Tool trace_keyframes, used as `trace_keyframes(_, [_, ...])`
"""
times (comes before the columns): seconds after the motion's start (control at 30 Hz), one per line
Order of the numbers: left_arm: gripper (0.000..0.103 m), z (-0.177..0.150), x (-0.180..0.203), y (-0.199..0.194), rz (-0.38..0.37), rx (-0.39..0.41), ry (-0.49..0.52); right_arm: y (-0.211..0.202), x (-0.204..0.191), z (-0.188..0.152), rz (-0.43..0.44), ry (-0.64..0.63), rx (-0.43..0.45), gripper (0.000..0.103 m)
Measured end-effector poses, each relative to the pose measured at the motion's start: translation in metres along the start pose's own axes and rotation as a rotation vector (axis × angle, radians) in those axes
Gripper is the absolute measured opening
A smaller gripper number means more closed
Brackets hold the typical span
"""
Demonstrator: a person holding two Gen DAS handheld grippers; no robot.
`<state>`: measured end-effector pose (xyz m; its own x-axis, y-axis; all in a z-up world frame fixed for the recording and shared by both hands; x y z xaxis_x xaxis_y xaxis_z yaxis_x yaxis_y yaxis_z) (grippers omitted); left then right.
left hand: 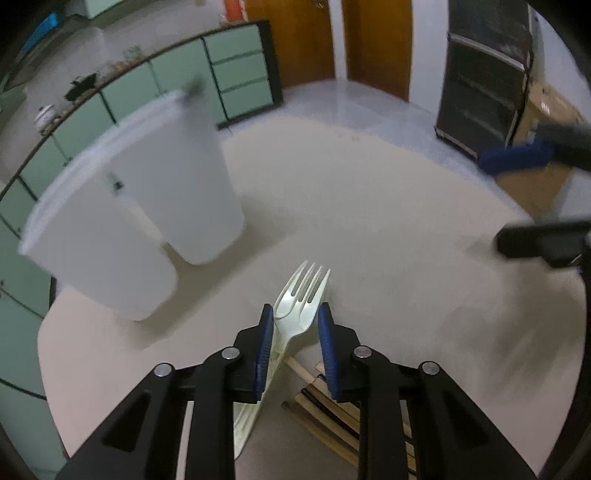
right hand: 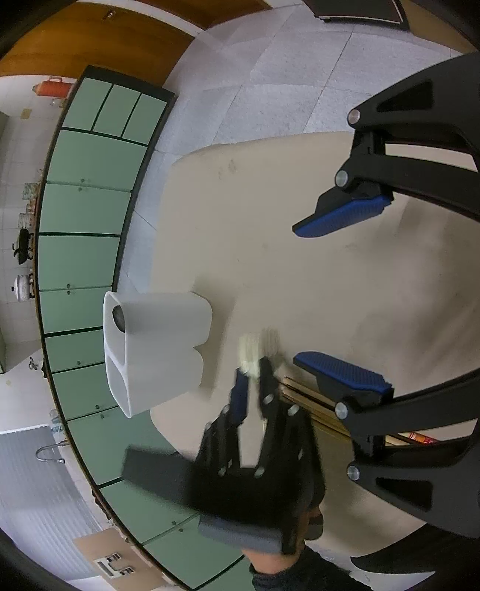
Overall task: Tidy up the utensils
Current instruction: 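Lower the white fork into the cup holder and open the left tool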
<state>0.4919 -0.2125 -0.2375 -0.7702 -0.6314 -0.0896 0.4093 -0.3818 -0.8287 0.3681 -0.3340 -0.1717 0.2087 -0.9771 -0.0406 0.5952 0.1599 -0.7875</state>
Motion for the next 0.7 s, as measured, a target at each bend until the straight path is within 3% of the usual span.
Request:
trace_keyframes(0.33, [0.024,0.035,-0.047,-0.09,0.026,0.26,-0.186,-0.001,-0.008,-0.001,0.022,-0.006,0.003,0.063])
trace_keyframes(0.53, [0.024,0.063,-0.089,-0.114,0.061,0.348,-0.277,-0.004,-0.013,-0.003,0.027,-0.013,0.004,0.063])
trace_keyframes(0.7, [0.024,0.089,-0.119,-0.126,0.04,0.398,-0.363,-0.002,-0.007,-0.005,0.023,-0.007,-0.005,0.063])
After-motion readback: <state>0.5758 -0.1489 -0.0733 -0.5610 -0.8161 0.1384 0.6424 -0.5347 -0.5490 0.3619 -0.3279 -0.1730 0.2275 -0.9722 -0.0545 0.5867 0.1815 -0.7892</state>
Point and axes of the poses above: each gripper's, at about its wrist camera, not at the fingertips, and y roughly the way its jaws point, x to its right, z to its top, the point moved 1 cm from there along y, roughly the way its jaws point, and after that the axes turned 3 degrees about -y, right-handed, at the moved point
